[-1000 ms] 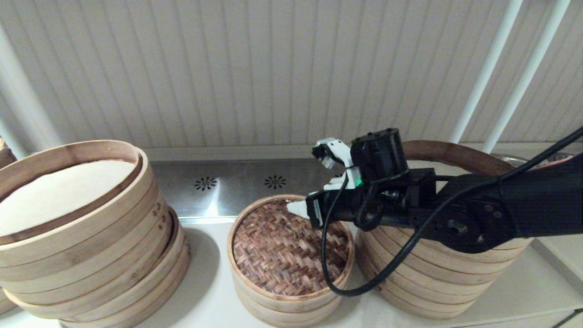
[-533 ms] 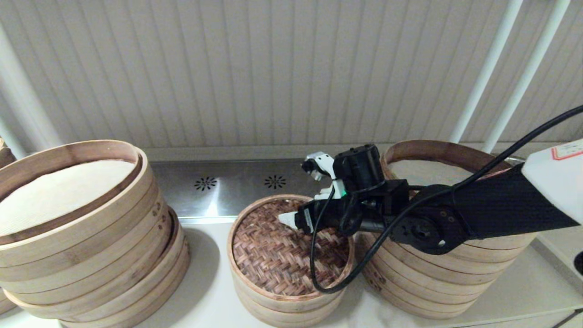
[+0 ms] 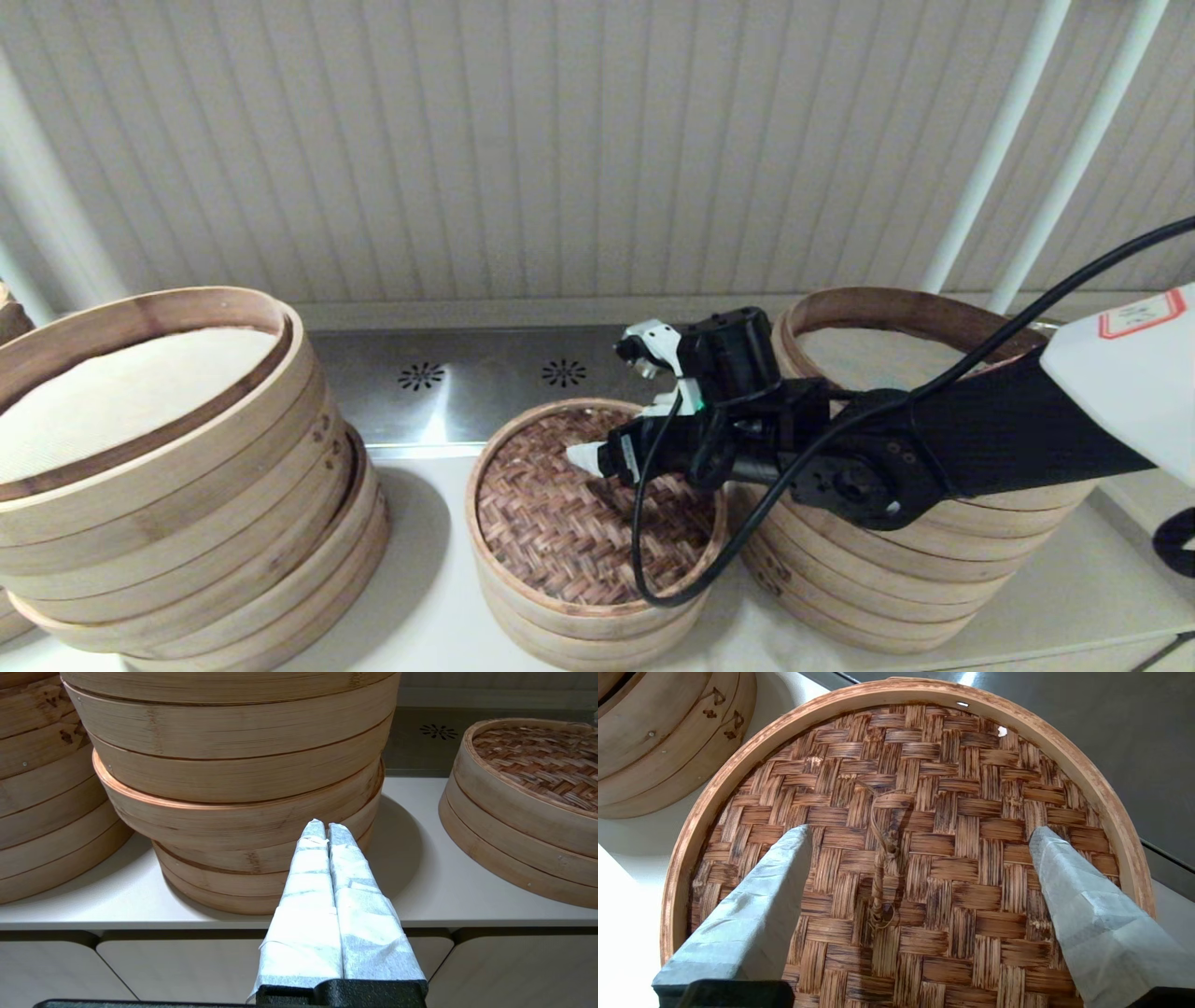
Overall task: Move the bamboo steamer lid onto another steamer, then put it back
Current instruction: Pick up the steamer
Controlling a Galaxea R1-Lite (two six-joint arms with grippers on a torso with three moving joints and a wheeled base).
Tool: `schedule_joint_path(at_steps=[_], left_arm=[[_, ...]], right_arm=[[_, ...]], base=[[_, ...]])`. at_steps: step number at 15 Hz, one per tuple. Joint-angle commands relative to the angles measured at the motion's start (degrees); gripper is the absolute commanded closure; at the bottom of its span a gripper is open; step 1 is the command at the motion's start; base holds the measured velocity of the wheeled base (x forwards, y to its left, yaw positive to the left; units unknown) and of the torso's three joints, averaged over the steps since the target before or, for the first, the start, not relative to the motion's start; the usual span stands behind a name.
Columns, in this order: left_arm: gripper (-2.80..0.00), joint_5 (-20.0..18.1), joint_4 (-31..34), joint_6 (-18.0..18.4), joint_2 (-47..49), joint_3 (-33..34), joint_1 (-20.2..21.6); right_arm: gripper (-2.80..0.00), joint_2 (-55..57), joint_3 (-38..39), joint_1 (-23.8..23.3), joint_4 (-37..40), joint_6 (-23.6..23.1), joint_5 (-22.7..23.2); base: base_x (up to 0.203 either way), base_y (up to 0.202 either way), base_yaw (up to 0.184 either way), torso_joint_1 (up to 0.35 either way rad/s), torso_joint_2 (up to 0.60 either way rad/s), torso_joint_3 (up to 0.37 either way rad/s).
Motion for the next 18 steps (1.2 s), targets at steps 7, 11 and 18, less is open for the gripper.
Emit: schedule_joint_path(at_steps=[7,11,18], left_arm=[[0.00,0.0,0.0,0.0,0.0,0.0,0.0],[0.00,0.0,0.0,0.0,0.0,0.0,0.0],[0.00,0.0,0.0,0.0,0.0,0.0,0.0]], right_arm=[[-2.80,1.3,0.2,-0.1,-0.1,0.1,0.1],[-2.80,2.4,0.2,0.0,-0.1,0.0,0.1],[-2.80,3.5,0.1,-0.1,0.0,0.0,0.2]], base=[[0.000,0.000,0.000,0.000,0.00,0.000],[0.000,0.000,0.000,0.000,0.00,0.000],[0.000,0.000,0.000,0.000,0.00,0.000]])
